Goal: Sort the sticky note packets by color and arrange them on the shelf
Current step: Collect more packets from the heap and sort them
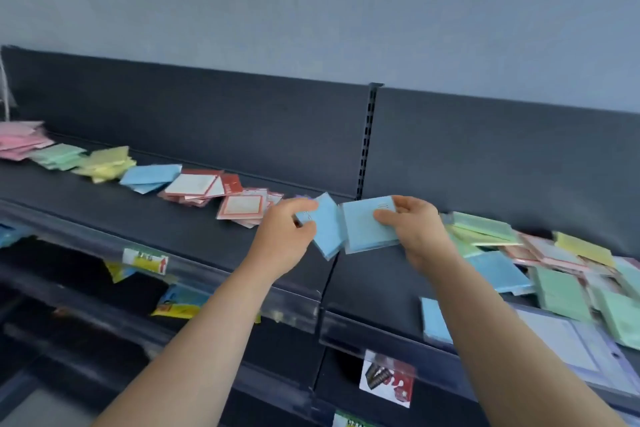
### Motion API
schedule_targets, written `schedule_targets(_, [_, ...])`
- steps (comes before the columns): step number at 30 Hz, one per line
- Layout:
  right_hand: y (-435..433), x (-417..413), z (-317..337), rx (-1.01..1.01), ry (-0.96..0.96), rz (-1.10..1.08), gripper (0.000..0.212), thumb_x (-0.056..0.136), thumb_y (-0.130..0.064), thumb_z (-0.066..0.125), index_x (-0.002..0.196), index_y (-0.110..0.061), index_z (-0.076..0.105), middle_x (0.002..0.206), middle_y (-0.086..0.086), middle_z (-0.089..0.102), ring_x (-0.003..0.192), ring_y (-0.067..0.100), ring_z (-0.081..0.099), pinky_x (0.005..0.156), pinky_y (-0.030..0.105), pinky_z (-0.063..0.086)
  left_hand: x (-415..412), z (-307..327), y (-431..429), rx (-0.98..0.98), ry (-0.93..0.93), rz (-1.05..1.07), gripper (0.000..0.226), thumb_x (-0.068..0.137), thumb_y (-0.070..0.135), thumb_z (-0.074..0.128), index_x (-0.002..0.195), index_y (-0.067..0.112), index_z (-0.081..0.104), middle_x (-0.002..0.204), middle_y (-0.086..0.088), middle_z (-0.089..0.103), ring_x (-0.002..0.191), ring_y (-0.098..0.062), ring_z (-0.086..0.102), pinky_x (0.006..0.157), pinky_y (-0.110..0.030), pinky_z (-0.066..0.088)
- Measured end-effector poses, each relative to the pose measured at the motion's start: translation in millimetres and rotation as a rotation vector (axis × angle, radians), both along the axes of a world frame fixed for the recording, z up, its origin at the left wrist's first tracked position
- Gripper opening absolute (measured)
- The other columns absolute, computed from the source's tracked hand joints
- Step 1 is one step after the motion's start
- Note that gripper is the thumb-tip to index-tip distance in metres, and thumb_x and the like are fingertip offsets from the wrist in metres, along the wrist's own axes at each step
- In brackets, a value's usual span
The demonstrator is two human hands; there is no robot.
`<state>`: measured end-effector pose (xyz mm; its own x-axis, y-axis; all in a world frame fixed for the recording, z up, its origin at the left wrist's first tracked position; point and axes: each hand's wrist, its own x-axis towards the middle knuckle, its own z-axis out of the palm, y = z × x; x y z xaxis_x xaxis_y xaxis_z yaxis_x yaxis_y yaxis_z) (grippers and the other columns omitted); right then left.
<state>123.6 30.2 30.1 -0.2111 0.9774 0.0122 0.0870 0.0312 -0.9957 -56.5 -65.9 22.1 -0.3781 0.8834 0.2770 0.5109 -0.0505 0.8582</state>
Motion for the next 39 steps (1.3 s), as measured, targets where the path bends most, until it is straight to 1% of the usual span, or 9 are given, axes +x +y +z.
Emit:
schedule_targets(6, [-12.4,-111.3,16.3,0.051,0.106,0.068,0.031,0.085,-0.004,0.066,0.113,-0.013,0.06,0.103,0.001,0.072,0.093,0.019,0.068,0.079,0.033,0.055,-113.8,3.8,-21.2,0.015,-0.107,0.175,0.052,0.088,0.002,0.061,0.132,0.023,0.043,0.113,0.004,0.061,0.099,-0.014,0.06,0.074,-0.022,0.045])
schedule_targets(10, [-25.3,-188.3,11.7,0.012,0.12,0.127,0.029,0.086,-0.005,0.066,0.111,-0.016,0.059,0.101,-0.001,0.071,0.088,0.02,0.068,0.06,0.031,0.057,-173.5,6.4,-34.0,0.039,-0.129,0.22,0.046,0.09,0.004,0.06,0.128,0.025,0.046,0.107,0.002,0.063,0.089,-0.006,0.06,0.066,-0.015,0.043])
schedule_targets(17, [-26.9,-284.4,-9.2,0.002,0.03,0.092,0.031,0.087,-0.009,0.065,0.116,-0.014,0.056,0.11,0.002,0.067,0.098,0.022,0.064,0.086,0.041,0.055,-246.3,6.9,-40.6,0.064,-0.194,0.26,0.039,0.093,0.012,0.058,0.129,0.023,0.047,0.112,0.006,0.062,0.093,-0.006,0.061,0.071,-0.02,0.049])
schedule_targets(22, [-19.3,-335.4,-12.6,0.01,-0.062,0.15,0.027,0.09,-0.02,0.063,0.114,-0.021,0.052,0.108,0.0,0.063,0.095,0.021,0.063,0.066,0.034,0.054,-278.5,3.4,-29.4,0.099,-0.224,0.327,0.031,0.093,0.015,0.059,0.123,0.016,0.051,0.108,0.004,0.065,0.098,-0.014,0.064,0.087,-0.035,0.052])
schedule_targets(25, [-8.8,-359.1,-7.6,-0.011,-0.067,0.195,0.027,0.088,-0.021,0.065,0.112,-0.022,0.05,0.107,0.0,0.061,0.097,0.023,0.064,0.076,0.043,0.058,-298.9,2.6,-17.1,0.109,-0.22,0.388,0.021,0.092,0.018,0.06,0.113,0.015,0.055,0.109,0.002,0.065,0.099,-0.013,0.062,0.088,-0.032,0.051])
schedule_targets(28, [7.9,-381.3,0.9,0.014,-0.088,0.218,0.031,0.089,-0.02,0.064,0.116,-0.018,0.051,0.111,-0.001,0.06,0.098,0.02,0.063,0.082,0.04,0.056,-321.5,4.0,-3.8,0.09,-0.199,0.391,0.011,0.093,0.016,0.057,0.103,0.021,0.057,0.104,0.004,0.067,0.093,-0.01,0.063,0.077,-0.026,0.05])
schedule_targets(30, [20.3,-396.4,5.0,0.048,-0.115,0.215,0.032,0.09,-0.021,0.063,0.118,-0.016,0.05,0.114,-0.001,0.058,0.099,0.018,0.06,0.082,0.032,0.052,-336.7,4.4,4.7,0.043,-0.182,0.359,0.022,0.091,0.011,0.056,0.109,0.023,0.058,0.105,0.006,0.066,0.091,-0.008,0.064,0.075,-0.026,0.052])
schedule_targets(34, [42.9,-427.6,3.9,0.098,-0.187,0.243,0.042,0.091,-0.022,0.061,0.129,-0.013,0.046,0.116,-0.001,0.053,0.1,0.019,0.055,0.076,0.029,0.046,-364.5,0.9,21.0,-0.031,-0.17,0.364,0.045,0.087,0.006,0.057,0.128,0.024,0.053,0.11,0.002,0.066,0.096,-0.015,0.065,0.083,-0.042,0.057])
schedule_targets(39, [60.3,-459.8,-2.5,0.147,-0.329,0.271,0.051,0.095,-0.016,0.053,0.142,-0.011,0.035,0.129,0.006,0.049,0.101,0.019,0.049,0.078,0.028,0.043,-393.3,-7.1,35.0,-0.06,-0.093,0.427,0.031,0.09,0.004,0.055,0.118,0.019,0.058,0.101,0.006,0.063,0.096,-0.017,0.062,0.081,-0.033,0.052])
